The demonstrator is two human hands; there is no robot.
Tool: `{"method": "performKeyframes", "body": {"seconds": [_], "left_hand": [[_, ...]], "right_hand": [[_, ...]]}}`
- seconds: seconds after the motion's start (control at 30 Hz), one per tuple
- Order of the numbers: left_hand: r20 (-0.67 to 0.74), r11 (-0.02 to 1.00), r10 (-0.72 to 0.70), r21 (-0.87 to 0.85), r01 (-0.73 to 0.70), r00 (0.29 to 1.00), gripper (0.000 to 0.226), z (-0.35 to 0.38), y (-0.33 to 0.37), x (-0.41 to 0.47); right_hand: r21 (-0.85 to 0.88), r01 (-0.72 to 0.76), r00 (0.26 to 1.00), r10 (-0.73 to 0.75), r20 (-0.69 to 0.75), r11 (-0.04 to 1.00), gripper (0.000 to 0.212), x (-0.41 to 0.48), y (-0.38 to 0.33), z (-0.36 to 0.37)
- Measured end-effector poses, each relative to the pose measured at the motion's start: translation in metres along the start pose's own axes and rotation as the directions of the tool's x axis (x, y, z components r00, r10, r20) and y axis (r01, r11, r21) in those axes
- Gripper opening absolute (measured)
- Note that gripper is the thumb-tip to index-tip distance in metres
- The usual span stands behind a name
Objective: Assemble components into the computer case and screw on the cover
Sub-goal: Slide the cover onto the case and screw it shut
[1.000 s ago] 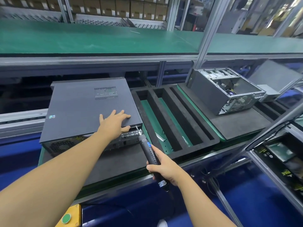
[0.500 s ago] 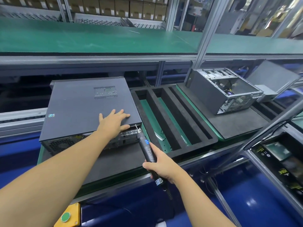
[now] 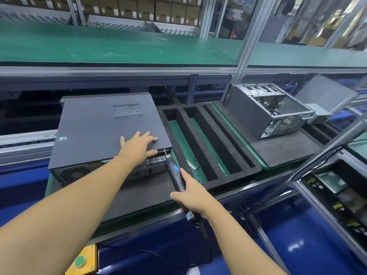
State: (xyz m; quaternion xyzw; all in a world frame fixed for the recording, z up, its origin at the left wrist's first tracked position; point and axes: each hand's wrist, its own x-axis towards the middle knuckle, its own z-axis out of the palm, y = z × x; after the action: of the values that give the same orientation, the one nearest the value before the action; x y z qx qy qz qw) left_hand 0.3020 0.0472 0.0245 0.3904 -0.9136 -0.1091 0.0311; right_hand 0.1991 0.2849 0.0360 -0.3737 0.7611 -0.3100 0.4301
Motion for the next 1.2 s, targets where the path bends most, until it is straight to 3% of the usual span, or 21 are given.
{"method": "performKeyframes", "body": {"seconds": [0.2, 0.57, 0.63, 0.73, 0.93, 1.2], "left_hand": [[-0.008, 1.000, 0.003, -0.010, -0.003, 1.000, 0.051, 0.001, -0.001, 0.000], [0.012, 1.000, -0.008, -0.005, 0.008, 1.000, 0.052, -0.001, 0.000, 0.000], [0.014, 1.000, -0.009, -0.005, 0.009, 1.000, 0.052, -0.002, 0.001, -0.001], [0.016, 1.000, -0.010, -0.005, 0.010, 1.000, 0.053, -0.002, 0.000, -0.001], [0.023, 1.000, -0.017, -0.020, 0.018, 1.000, 0.053, -0.002, 0.001, 0.000], [-0.163, 0.998, -0.042, -0.062, 0.032, 0.986, 0.042, 0.006, 0.017, -0.008]], "right_hand": [[0.160, -0.041, 0.999, 0.035, 0.042, 0.986, 0.086, 0.001, 0.000, 0.000], [0.257, -0.015, 0.999, 0.002, 0.051, 0.966, 0.068, 0.002, -0.002, 0.003], [0.232, -0.001, 0.999, -0.010, 0.048, 0.973, 0.070, 0.001, -0.002, 0.003], [0.052, 0.012, 0.999, -0.014, 0.046, 0.999, 0.093, 0.002, 0.000, 0.002], [0.059, 0.042, 0.999, -0.044, 0.028, 0.997, 0.088, -0.004, 0.008, -0.003], [0.265, 0.143, 0.989, -0.126, -0.081, 0.954, 0.079, 0.005, 0.024, -0.032]]}}
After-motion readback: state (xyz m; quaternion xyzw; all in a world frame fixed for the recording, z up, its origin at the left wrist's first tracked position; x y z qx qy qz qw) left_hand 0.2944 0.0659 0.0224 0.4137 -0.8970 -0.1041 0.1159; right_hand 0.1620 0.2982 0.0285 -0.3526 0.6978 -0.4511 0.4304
